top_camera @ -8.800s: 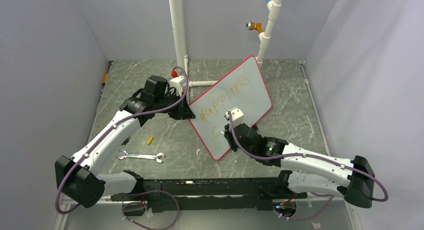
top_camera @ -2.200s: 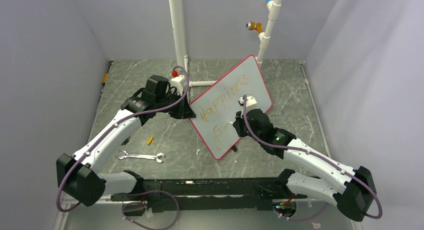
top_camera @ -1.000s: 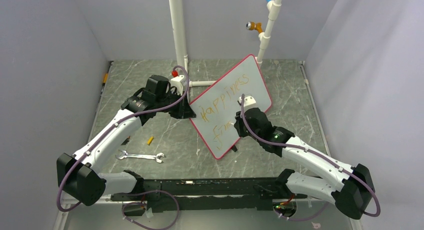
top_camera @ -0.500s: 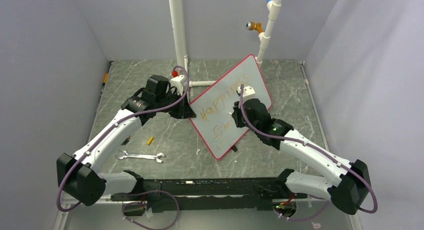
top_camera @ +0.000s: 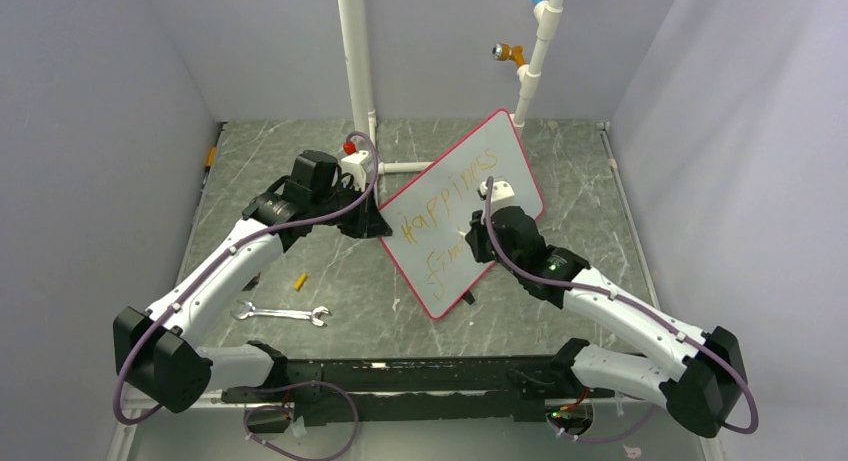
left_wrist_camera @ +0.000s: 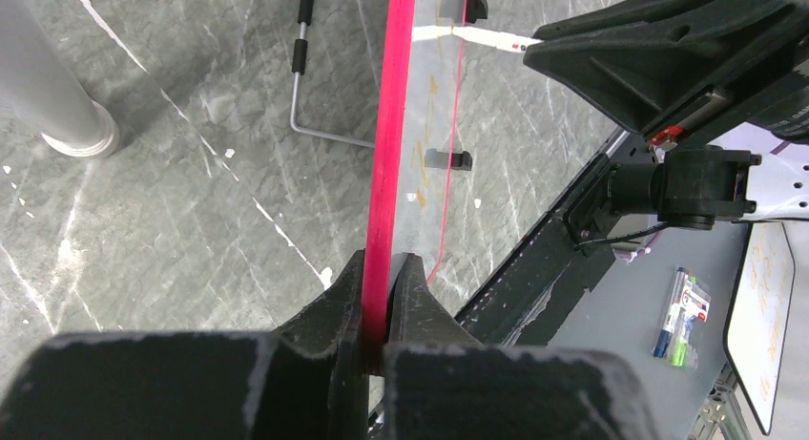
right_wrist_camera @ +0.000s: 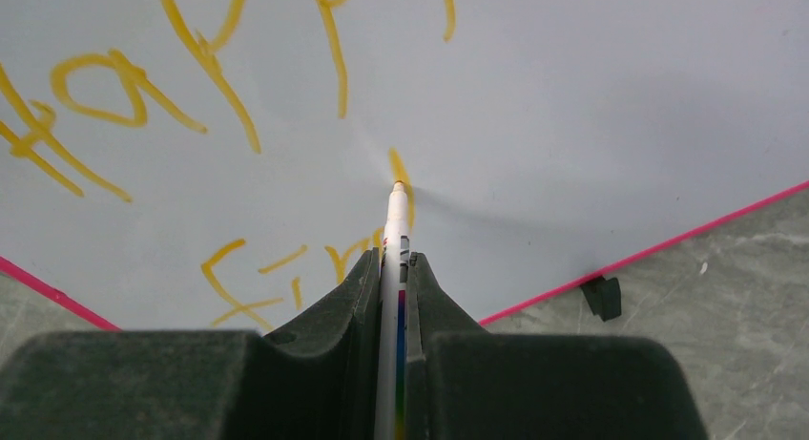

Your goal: Write a sentence on the whiteboard

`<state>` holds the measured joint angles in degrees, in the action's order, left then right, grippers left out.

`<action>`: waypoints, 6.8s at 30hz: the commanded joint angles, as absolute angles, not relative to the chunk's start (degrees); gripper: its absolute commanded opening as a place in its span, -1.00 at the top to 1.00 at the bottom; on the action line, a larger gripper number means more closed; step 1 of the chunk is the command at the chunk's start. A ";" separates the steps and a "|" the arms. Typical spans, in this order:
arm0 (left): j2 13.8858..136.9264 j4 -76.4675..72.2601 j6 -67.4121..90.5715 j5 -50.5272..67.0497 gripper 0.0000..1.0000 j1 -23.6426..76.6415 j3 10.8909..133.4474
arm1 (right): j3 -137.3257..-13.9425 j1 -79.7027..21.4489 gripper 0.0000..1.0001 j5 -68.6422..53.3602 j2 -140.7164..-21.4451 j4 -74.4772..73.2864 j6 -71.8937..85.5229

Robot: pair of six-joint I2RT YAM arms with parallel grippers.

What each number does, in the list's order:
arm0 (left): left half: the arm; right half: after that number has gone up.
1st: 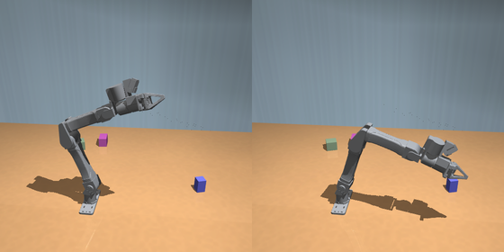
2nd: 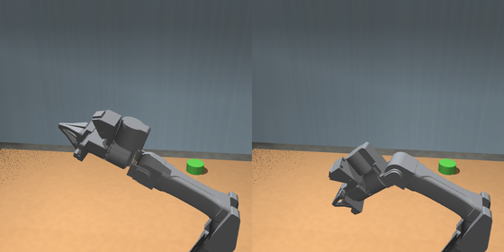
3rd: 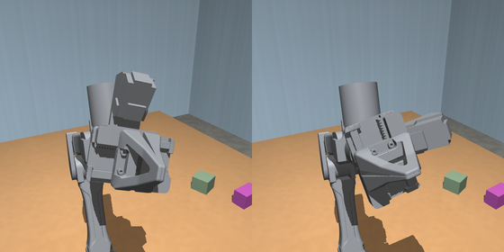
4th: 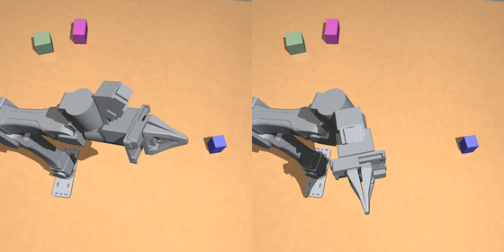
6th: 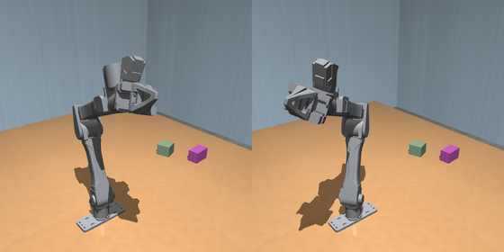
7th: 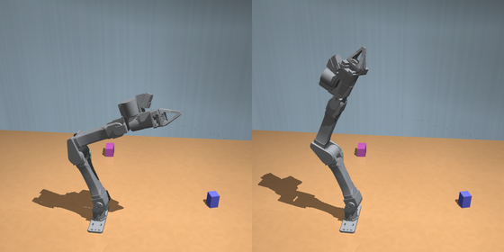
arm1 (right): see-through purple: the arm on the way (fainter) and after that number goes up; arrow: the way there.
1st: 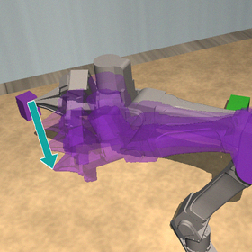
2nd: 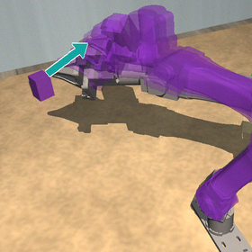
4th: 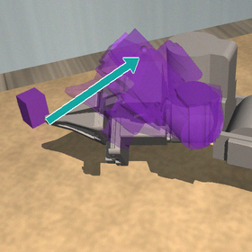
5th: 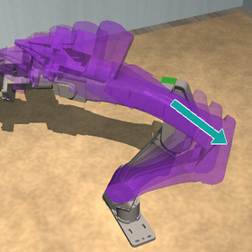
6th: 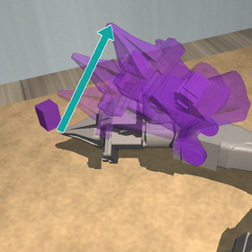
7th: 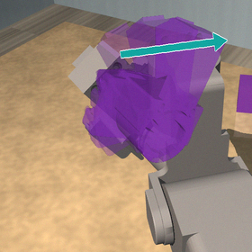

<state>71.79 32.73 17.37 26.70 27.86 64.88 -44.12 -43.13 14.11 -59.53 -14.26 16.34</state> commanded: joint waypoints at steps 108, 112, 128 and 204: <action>71.11 39.08 1.41 4.20 1.00 27.60 63.25 | -36.52 -32.15 1.00 -1.14 -55.22 -5.39 18.58; 71.17 39.02 1.41 4.09 1.00 27.57 63.21 | -35.71 -32.10 1.00 -2.77 -54.73 -5.67 19.33; 71.46 39.08 1.38 3.88 1.00 27.56 63.21 | -33.04 -32.17 1.00 -1.54 -53.16 -7.88 21.31; 71.17 39.02 1.31 3.57 1.00 27.59 63.13 | -42.60 -21.28 1.00 -4.29 -56.94 -4.04 19.80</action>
<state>69.73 34.70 16.84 25.47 28.56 64.88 -39.92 -21.65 -1.87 -55.90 -8.54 19.62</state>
